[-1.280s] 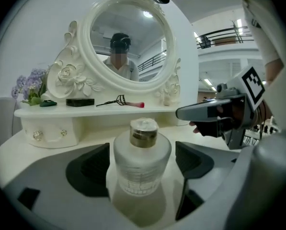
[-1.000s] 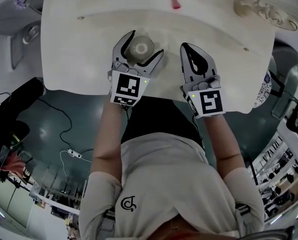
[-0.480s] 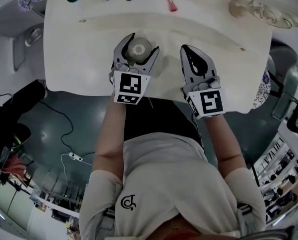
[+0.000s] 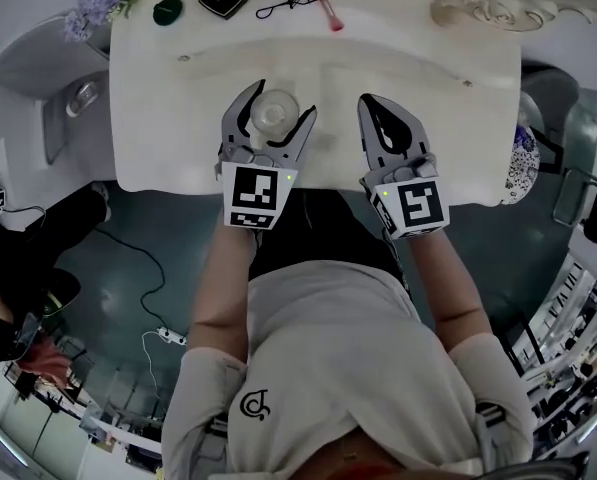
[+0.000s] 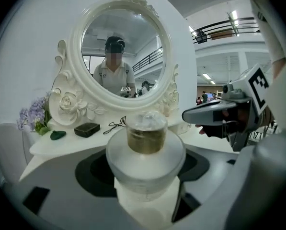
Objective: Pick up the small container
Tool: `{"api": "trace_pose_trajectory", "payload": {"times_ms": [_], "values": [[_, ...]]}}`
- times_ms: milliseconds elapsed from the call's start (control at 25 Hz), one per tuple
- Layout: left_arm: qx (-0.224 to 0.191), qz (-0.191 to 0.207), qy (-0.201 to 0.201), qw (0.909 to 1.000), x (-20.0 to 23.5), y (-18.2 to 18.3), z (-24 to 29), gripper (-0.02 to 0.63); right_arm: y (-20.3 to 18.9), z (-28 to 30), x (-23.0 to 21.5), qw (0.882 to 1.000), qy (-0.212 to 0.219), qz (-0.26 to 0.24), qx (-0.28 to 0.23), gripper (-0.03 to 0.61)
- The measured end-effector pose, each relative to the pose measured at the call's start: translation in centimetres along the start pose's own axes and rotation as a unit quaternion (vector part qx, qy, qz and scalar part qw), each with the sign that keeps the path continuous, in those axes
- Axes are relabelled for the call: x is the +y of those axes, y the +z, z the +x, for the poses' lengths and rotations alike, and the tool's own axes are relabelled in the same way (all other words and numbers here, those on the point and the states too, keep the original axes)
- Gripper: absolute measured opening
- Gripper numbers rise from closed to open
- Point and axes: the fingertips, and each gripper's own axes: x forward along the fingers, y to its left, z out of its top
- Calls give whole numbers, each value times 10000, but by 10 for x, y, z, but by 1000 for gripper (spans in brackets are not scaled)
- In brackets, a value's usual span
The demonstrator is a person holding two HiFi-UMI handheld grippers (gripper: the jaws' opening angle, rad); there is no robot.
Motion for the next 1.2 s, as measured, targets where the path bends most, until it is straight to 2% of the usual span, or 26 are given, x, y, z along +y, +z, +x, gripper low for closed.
{"api": "trace_pose_trajectory", "payload": {"times_ms": [240, 680, 960, 1200], "values": [[-199, 121, -79, 9997, 4, 50, -46, 351, 41, -20, 19, 9994, -157, -135, -274, 6], [-866, 524, -182, 9947, 15, 139, -114, 351, 122, -55, 39, 9932, -424, -464, -980, 6], [-1143, 591, -111, 9916, 14, 169, -146, 351, 151, -70, 41, 9885, -585, -511, -1297, 6], [-1222, 505, -21, 9912, 15, 172, -156, 351, 153, -76, 42, 9885, -500, -542, -1317, 5]]}}
